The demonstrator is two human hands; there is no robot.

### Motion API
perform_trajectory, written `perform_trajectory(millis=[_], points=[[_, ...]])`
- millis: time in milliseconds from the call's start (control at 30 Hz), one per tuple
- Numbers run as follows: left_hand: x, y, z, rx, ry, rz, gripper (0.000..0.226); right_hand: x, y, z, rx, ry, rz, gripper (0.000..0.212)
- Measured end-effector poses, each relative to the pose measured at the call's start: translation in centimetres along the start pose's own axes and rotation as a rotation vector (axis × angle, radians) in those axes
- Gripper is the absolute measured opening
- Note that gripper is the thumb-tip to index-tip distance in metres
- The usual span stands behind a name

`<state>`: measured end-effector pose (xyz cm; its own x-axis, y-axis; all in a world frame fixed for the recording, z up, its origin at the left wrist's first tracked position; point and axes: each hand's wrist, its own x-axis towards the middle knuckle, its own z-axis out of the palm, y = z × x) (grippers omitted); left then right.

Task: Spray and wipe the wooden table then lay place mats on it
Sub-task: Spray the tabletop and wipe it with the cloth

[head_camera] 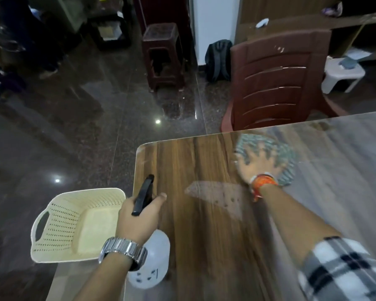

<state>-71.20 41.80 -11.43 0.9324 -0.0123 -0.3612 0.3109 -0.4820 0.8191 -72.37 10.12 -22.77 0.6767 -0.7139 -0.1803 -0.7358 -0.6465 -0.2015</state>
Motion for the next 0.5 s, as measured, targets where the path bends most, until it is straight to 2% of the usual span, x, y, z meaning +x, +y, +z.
perform_trajectory(millis=[67,100,167,200,267,367,433,500], points=[[-0.8,0.1,0.5,-0.016,-0.007,-0.013,0.050,-0.9,4.5,-1.3,0.044,-0.009,0.215,0.061],[-1.3,0.1,0.7,-0.018,-0.015,-0.018,0.053,-1.6,5.1,-1.5,0.043,-0.015,0.265,0.060],[-2.7,0.0,0.9,-0.017,-0.034,-0.005,0.061,-3.5,2.8,-0.4,0.017,-0.024,0.205,0.060],[-3.1,-0.2,0.9,-0.018,-0.035,0.009,0.064,-4.6,0.5,0.5,0.004,-0.040,0.076,0.061],[-4.1,-0.6,0.9,-0.020,-0.027,0.012,0.065,-8.5,-5.2,2.6,-0.053,-0.101,-0.310,0.063],[-5.2,-1.1,0.5,-0.003,0.014,-0.009,0.036,-17.2,-12.1,3.9,-0.207,-0.212,-0.816,0.071],[-6.6,-1.4,0.3,0.037,0.041,-0.007,0.031,-21.3,-12.2,3.6,-0.290,-0.271,-1.039,0.067],[-7.9,-1.7,0.2,0.062,0.034,0.004,0.038,-20.9,-9.3,2.9,-0.249,-0.248,-1.101,0.061]])
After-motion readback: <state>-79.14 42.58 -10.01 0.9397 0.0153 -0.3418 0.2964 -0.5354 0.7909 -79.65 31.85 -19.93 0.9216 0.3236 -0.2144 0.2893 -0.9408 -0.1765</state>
